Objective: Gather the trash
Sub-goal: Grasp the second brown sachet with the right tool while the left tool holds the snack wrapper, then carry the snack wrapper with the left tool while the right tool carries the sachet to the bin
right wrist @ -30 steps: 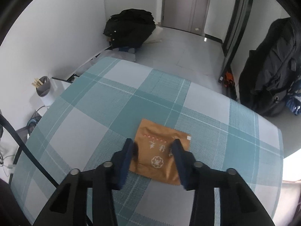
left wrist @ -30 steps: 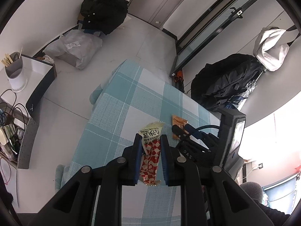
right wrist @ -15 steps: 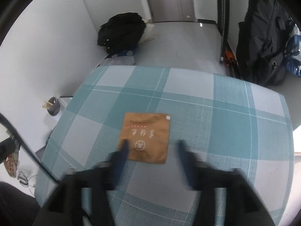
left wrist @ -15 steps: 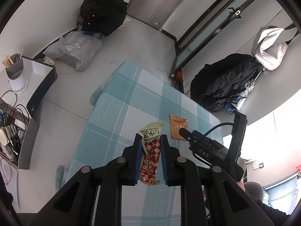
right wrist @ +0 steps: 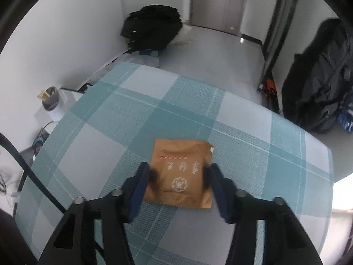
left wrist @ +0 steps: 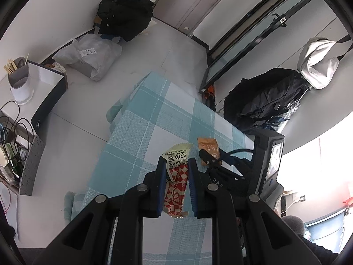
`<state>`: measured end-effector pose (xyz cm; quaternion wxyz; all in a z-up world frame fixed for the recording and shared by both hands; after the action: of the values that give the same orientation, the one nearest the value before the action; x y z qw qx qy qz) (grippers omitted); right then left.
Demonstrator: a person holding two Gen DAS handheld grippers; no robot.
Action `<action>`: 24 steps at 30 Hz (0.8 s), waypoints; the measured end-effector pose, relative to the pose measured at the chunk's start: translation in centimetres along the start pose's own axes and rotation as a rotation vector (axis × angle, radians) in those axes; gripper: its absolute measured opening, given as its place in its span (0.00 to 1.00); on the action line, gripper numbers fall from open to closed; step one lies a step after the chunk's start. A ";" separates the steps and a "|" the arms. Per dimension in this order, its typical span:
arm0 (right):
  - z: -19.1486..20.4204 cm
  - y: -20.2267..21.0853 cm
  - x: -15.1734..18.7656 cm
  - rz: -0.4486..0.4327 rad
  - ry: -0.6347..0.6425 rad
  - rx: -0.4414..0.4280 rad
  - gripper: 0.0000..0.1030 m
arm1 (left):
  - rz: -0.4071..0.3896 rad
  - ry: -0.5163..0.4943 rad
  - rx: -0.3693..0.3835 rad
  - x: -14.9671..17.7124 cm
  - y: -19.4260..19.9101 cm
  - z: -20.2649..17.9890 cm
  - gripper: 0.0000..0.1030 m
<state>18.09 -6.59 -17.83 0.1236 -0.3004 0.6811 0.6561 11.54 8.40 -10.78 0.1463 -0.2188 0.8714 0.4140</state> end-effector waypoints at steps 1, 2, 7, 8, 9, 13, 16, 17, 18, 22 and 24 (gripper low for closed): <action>0.1 0.0 0.0 0.000 0.003 -0.002 0.39 | -0.001 0.000 0.000 0.0 0.0 0.0 0.14; 0.1 0.1 0.1 0.002 -0.001 -0.011 0.37 | -0.001 -0.001 0.001 -0.1 0.0 0.0 0.14; 0.3 0.1 0.4 -0.003 0.007 -0.011 0.34 | -0.004 -0.002 0.000 0.0 0.1 0.0 0.14; 0.3 0.2 0.4 -0.004 0.009 -0.012 0.34 | -0.005 -0.003 -0.001 -0.1 0.2 0.0 0.14; 0.4 0.2 0.4 -0.004 0.013 -0.013 0.34 | -0.007 -0.004 -0.004 -0.1 0.2 0.0 0.14; 0.6 0.8 1.1 -0.008 0.022 -0.024 0.34 | -0.011 -0.006 -0.009 -0.1 0.4 0.0 0.14; 0.5 1.3 1.8 -0.008 0.001 -0.051 0.34 | -0.011 -0.007 -0.011 -0.1 0.4 0.0 0.14; 0.3 1.6 2.0 -0.010 -0.007 -0.057 0.34 | -0.010 -0.010 -0.013 -0.1 0.4 0.0 0.14; 0.1 1.9 2.3 -0.014 -0.019 -0.066 0.34 | -0.009 -0.014 -0.014 -0.1 0.3 -0.1 0.14; -1.2 4.2 3.1 -0.042 -0.079 -0.109 0.34 | -0.006 -0.046 -0.022 0.1 0.1 -0.8 0.14; -1.8 5.6 3.4 -0.059 -0.096 -0.118 0.34 | -0.003 -0.066 -0.024 0.3 -0.1 -1.4 0.14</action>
<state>12.60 -9.42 -14.98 0.1573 -0.2954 0.6254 0.7049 11.21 7.16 -10.10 0.1733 -0.2082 0.8607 0.4310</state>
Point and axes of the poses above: each gripper's, at about its wrist camera, not at the fingertips, and y roughly against the way its jaws point, z to its left, x to its underside, the point moved 7 cm from there along -y, roughly the way its jaws point, and after that the axes turned 6 degrees about x, right-handed, at the moved point
